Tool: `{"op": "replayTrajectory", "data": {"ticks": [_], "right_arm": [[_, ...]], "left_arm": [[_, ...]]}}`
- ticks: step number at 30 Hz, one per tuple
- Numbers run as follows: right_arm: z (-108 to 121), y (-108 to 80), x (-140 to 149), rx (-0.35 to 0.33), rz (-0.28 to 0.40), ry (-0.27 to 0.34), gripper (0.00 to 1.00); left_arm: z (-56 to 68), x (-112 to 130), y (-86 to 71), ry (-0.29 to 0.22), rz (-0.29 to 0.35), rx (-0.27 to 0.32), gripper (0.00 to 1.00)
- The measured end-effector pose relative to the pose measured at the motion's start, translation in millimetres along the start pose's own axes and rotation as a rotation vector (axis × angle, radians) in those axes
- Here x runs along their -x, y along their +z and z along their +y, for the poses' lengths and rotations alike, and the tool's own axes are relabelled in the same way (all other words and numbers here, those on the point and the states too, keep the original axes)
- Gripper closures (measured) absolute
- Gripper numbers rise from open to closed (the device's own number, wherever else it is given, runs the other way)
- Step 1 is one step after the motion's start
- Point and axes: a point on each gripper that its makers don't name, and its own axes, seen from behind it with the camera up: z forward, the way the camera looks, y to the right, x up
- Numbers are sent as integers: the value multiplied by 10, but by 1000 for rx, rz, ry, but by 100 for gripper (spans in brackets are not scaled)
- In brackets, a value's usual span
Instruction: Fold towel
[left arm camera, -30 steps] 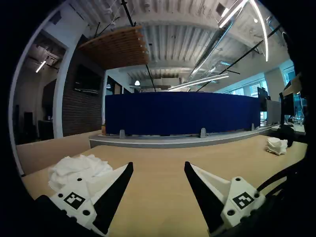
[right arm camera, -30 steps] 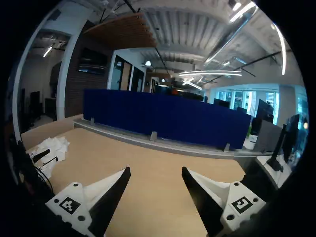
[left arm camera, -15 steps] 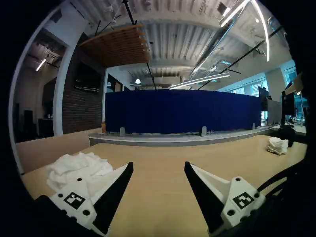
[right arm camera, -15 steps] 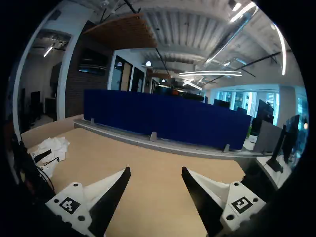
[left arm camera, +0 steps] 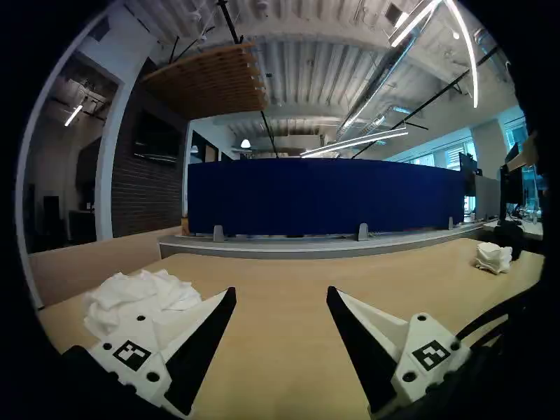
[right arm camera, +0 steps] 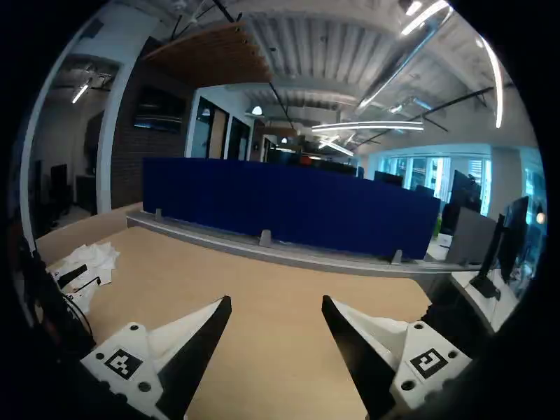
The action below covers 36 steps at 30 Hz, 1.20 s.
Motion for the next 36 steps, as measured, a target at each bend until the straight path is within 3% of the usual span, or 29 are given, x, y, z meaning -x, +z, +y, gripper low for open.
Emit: {"op": "replayTrajectory", "data": {"ticks": [10,22,29,36], "right_arm": [[179,-51,-84,23,34,25,0],[818,-219,-136,120,133,77,0],[1004,-155,281,136,159,150,0],[961,13,876,113,168,204,0]], "left_arm": [[1,1,-5,-1,0,0,3],[0,3,-11,0,0,0,3],[-69,2,17,0,0,3,3],[-76,1,13,0,0,4,3]]}}
